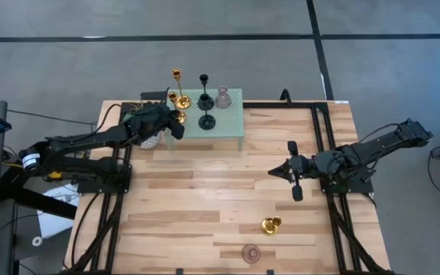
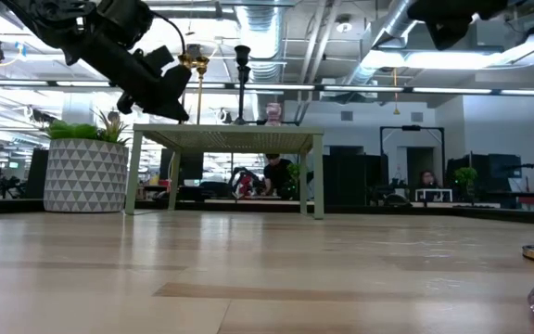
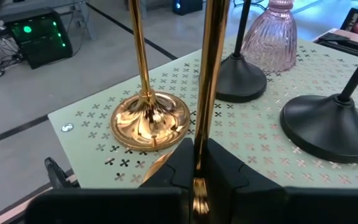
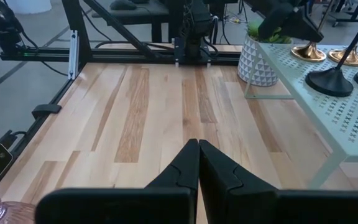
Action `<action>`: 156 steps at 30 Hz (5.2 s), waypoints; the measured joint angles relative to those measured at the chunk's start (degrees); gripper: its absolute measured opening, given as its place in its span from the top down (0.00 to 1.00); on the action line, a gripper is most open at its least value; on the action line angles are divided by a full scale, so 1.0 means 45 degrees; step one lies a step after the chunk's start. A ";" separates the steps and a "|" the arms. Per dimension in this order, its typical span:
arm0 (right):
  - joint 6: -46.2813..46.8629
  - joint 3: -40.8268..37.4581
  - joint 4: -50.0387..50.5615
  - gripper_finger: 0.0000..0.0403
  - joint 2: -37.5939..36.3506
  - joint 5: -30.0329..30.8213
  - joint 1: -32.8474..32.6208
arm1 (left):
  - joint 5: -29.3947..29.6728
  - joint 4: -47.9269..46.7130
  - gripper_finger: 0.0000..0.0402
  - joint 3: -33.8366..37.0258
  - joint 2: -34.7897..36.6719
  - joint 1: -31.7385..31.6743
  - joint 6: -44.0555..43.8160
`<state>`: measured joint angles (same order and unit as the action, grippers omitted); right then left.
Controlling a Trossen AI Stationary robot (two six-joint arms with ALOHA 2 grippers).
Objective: Pick & Place candle stick holders
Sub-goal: Put the left golden candle holder on the shelf, then put the golden candle holder on the shelf
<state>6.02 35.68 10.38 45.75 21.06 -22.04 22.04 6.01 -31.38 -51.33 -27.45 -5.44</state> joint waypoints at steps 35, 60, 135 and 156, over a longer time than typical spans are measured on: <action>0.0000 0.0000 0.0111 1.00 -0.0002 0.0005 0.0015 | -0.0030 -0.0263 0.78 0.0058 0.0471 0.0769 0.0254; 0.0000 0.0000 0.0110 1.00 0.0001 0.0005 0.0015 | 0.0191 -0.0144 0.70 0.0039 0.0481 0.0774 0.0584; 0.0238 0.0000 0.0021 1.00 -0.0004 -0.0024 0.0000 | 0.1376 0.1905 0.99 0.0495 -0.0398 1.6195 0.2481; 0.5595 -0.0136 0.3930 1.00 0.0190 0.3217 -0.4712 | 0.1386 0.1925 0.98 0.0495 -0.0398 1.6074 0.2391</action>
<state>31.20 35.07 28.06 46.61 35.53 -43.24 28.27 14.68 -29.15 -53.12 44.88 5.32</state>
